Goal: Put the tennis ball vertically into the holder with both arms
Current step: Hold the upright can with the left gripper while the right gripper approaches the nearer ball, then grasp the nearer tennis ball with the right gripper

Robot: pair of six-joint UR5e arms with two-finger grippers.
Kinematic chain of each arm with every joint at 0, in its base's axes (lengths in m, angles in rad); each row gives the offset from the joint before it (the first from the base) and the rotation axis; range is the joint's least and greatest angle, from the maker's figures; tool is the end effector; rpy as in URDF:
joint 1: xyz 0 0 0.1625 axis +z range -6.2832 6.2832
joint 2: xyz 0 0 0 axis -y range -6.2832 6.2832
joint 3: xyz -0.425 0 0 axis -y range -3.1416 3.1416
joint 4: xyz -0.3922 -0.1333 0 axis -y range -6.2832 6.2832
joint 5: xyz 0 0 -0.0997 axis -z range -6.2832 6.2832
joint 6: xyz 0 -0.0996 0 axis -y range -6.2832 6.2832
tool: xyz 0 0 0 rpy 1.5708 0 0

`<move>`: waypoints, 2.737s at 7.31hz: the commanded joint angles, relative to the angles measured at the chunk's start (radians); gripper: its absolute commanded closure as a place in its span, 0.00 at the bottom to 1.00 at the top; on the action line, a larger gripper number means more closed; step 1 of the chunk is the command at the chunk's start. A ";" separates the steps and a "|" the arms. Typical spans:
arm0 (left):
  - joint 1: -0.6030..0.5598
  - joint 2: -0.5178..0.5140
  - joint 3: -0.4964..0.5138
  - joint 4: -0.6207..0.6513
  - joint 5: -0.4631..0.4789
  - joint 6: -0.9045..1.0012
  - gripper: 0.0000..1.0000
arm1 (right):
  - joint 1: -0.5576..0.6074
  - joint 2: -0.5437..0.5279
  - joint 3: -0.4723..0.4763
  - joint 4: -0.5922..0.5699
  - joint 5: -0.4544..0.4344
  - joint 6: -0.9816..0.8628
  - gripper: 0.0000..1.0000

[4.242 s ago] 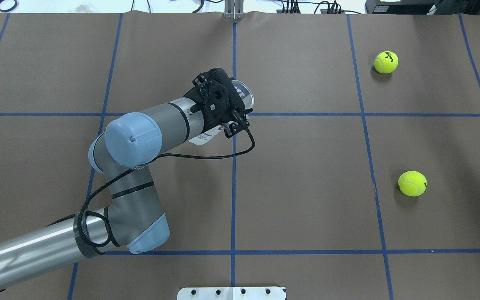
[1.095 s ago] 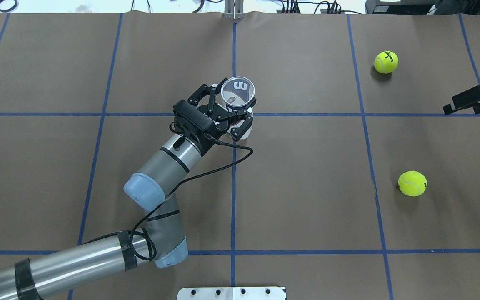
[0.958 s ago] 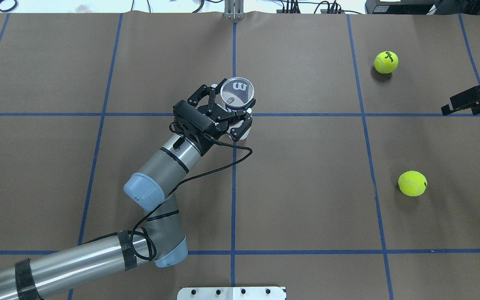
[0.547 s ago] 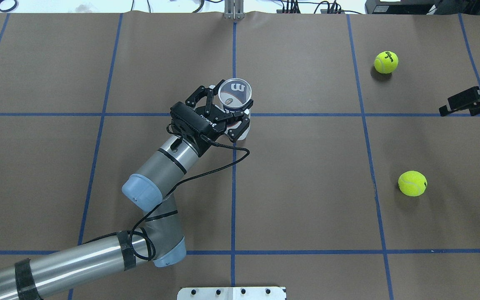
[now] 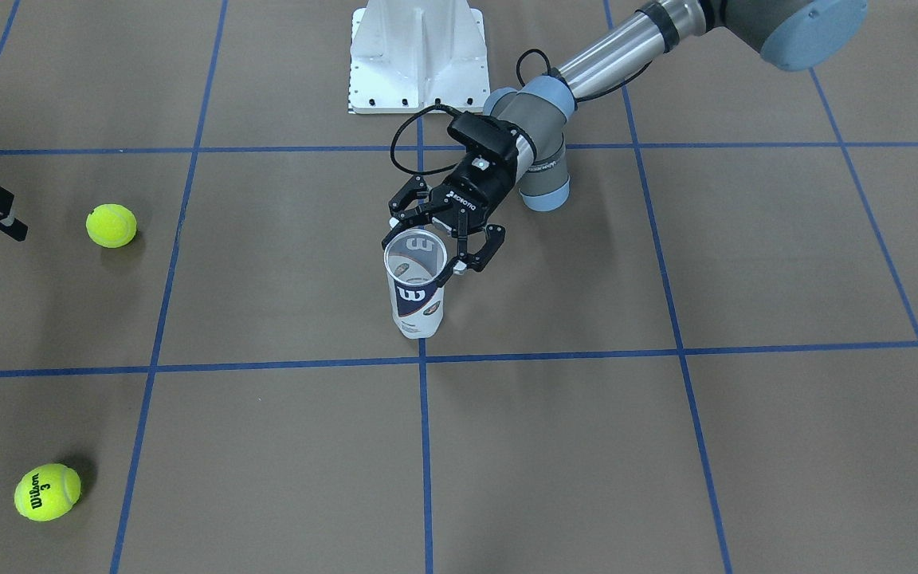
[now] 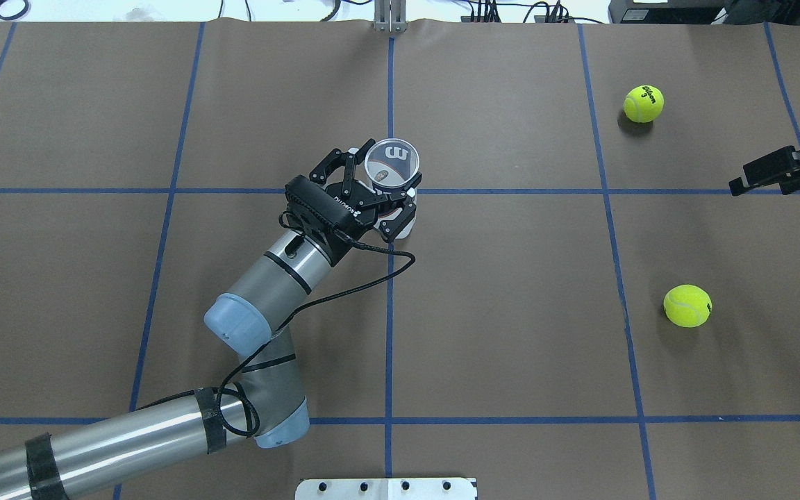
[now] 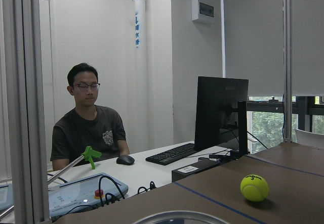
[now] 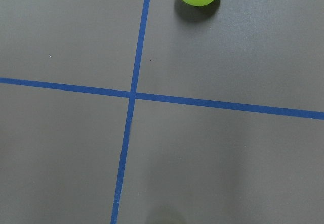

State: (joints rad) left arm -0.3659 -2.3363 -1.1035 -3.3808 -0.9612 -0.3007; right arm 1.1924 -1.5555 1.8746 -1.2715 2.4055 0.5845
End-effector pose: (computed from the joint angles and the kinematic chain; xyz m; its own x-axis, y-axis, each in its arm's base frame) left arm 0.5748 -0.4241 0.2263 0.5773 0.6174 -0.5344 0.6795 -0.0003 0.7337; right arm -0.1290 -0.4856 0.4611 0.5541 -0.1220 0.8235 -0.0056 0.9886 0.1503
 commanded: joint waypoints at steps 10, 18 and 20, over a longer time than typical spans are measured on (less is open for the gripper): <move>0.002 -0.002 -0.001 0.000 -0.001 -0.002 0.12 | -0.424 -0.138 0.045 0.001 -0.282 0.189 0.01; 0.002 -0.002 0.001 0.000 -0.001 -0.002 0.12 | -0.430 -0.072 -0.014 0.001 -0.266 0.201 1.00; 0.010 -0.002 0.001 0.000 0.001 -0.002 0.12 | -0.427 -0.067 0.027 -0.006 -0.247 0.202 1.00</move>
State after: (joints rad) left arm -0.3613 -2.3378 -1.1037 -3.3809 -0.9615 -0.3022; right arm 0.7634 -1.6252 1.8754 -1.2719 2.1469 0.7864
